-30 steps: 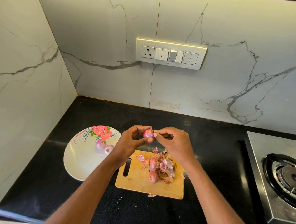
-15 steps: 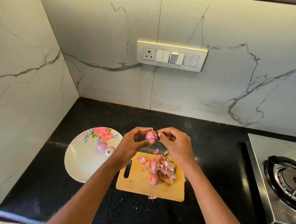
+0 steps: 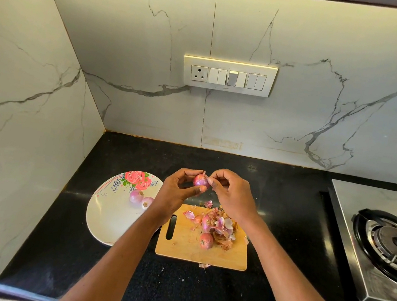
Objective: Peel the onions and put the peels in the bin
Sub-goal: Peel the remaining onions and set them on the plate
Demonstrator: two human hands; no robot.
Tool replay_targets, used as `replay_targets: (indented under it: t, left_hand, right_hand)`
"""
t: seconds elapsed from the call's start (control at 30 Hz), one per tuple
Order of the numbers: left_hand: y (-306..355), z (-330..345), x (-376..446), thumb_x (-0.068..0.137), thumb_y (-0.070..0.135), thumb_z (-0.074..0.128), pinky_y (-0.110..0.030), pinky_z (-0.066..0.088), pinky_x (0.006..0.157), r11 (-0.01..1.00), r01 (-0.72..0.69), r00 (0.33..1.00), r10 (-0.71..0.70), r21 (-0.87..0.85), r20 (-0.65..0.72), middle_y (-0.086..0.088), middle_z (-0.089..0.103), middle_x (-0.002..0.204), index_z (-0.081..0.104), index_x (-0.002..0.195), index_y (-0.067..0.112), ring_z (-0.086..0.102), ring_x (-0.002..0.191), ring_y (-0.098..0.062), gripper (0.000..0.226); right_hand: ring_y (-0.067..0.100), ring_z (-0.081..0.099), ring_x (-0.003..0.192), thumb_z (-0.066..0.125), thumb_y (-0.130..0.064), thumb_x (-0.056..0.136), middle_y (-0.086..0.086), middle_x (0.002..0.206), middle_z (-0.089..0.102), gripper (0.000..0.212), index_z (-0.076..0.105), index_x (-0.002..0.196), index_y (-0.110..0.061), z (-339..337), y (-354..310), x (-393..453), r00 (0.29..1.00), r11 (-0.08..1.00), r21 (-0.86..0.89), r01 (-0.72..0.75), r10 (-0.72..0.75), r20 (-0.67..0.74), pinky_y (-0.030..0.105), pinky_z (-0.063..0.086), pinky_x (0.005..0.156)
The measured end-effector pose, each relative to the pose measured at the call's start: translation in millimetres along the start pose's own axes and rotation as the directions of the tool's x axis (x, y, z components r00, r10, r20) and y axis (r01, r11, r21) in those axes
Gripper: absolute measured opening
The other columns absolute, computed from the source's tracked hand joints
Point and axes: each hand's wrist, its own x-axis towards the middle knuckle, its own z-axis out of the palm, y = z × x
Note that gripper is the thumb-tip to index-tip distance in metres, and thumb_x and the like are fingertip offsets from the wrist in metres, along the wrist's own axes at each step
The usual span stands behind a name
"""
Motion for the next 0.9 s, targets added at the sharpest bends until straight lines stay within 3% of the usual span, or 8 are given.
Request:
replay_targets:
  t: [0.13, 0.33, 0.47, 0.57, 0.63, 0.8, 0.9]
  left_hand:
    - [2, 5, -1, 0.09, 0.013, 0.073, -0.023, 0.057, 0.09, 1.0, -0.016, 1.0, 0.016, -0.002, 0.015, 0.001, 0.068, 0.122, 0.062, 0.125, 0.022, 0.066, 0.113, -0.014, 0.038]
    - [0, 1, -4, 0.09, 0.017, 0.074, -0.034, 0.056, 0.097, 0.998, 0.005, 0.999, -0.003, -0.064, 0.042, 0.0, 0.069, 0.126, 0.06, 0.129, 0.022, 0.066, 0.117, -0.017, 0.042]
    - [0, 7, -6, 0.084, 0.028, 0.074, -0.037, 0.056, 0.1, 0.994, 0.037, 0.999, -0.032, -0.107, 0.043, 0.0, 0.067, 0.129, 0.06, 0.13, 0.024, 0.065, 0.12, -0.019, 0.048]
    - [1, 6, -5, 0.081, 0.033, 0.073, -0.041, 0.054, 0.103, 0.993, 0.04, 0.999, -0.037, -0.112, 0.029, -0.001, 0.066, 0.13, 0.06, 0.13, 0.023, 0.063, 0.122, -0.022, 0.051]
    - [1, 6, -6, 0.083, 0.034, 0.072, -0.041, 0.053, 0.104, 0.992, 0.045, 0.999, -0.042, -0.118, 0.027, 0.0, 0.067, 0.13, 0.061, 0.131, 0.024, 0.064, 0.121, -0.021, 0.05]
    - [7, 11, -5, 0.093, 0.021, 0.066, -0.037, 0.054, 0.103, 0.978, 0.09, 0.994, -0.077, -0.188, 0.077, -0.004, 0.068, 0.129, 0.061, 0.131, 0.02, 0.066, 0.119, -0.022, 0.038]
    - [7, 8, -6, 0.096, 0.016, 0.064, -0.035, 0.055, 0.101, 0.972, 0.105, 0.993, -0.091, -0.209, 0.074, -0.006, 0.068, 0.128, 0.061, 0.131, 0.019, 0.067, 0.118, -0.022, 0.034]
  right_hand:
    - [0.005, 0.061, 0.09, 0.059, -0.024, 0.102, -0.01, 0.098, 0.063, 0.004, 0.062, 0.104, -0.023, 2, 3, -1, 0.999, 0.996, -0.076, -0.037, 0.035, -0.03, 0.009, 0.045, 0.075]
    - [0.008, 0.067, 0.086, 0.055, -0.022, 0.104, -0.006, 0.094, 0.067, 0.005, 0.058, 0.103, -0.026, 2, 19, -4, 0.977, 0.979, -0.027, -0.202, 0.2, -0.071, 0.014, 0.049, 0.071]
    - [0.008, 0.072, 0.081, 0.057, -0.025, 0.103, -0.003, 0.097, 0.072, 0.009, 0.062, 0.108, -0.02, 6, 20, -7, 0.959, 0.947, 0.188, -0.26, 0.276, -0.068, 0.02, 0.06, 0.072]
    - [0.013, 0.072, 0.096, 0.064, -0.039, 0.096, -0.002, 0.112, 0.071, 0.033, 0.062, 0.122, -0.018, 5, 9, -6, 0.966, 0.887, 0.383, -0.257, 0.249, 0.072, 0.029, 0.062, 0.078]
    - [0.012, 0.071, 0.101, 0.071, -0.043, 0.088, -0.004, 0.114, 0.071, 0.044, 0.063, 0.125, -0.021, 5, 5, -7, 0.968, 0.882, 0.4, -0.25, 0.222, 0.116, 0.03, 0.062, 0.08]
    - [0.017, 0.073, 0.094, 0.076, -0.019, 0.089, 0.001, 0.1, 0.076, 0.019, 0.076, 0.107, -0.012, 0, 11, -8, 0.985, 0.888, 0.435, -0.147, 0.171, -0.016, 0.032, 0.062, 0.082]
    - [0.007, 0.073, 0.085, 0.071, -0.023, 0.094, -0.004, 0.093, 0.075, 0.013, 0.074, 0.104, -0.015, 3, 7, -5, 0.99, 0.958, 0.265, -0.114, 0.132, -0.054, 0.023, 0.06, 0.077]
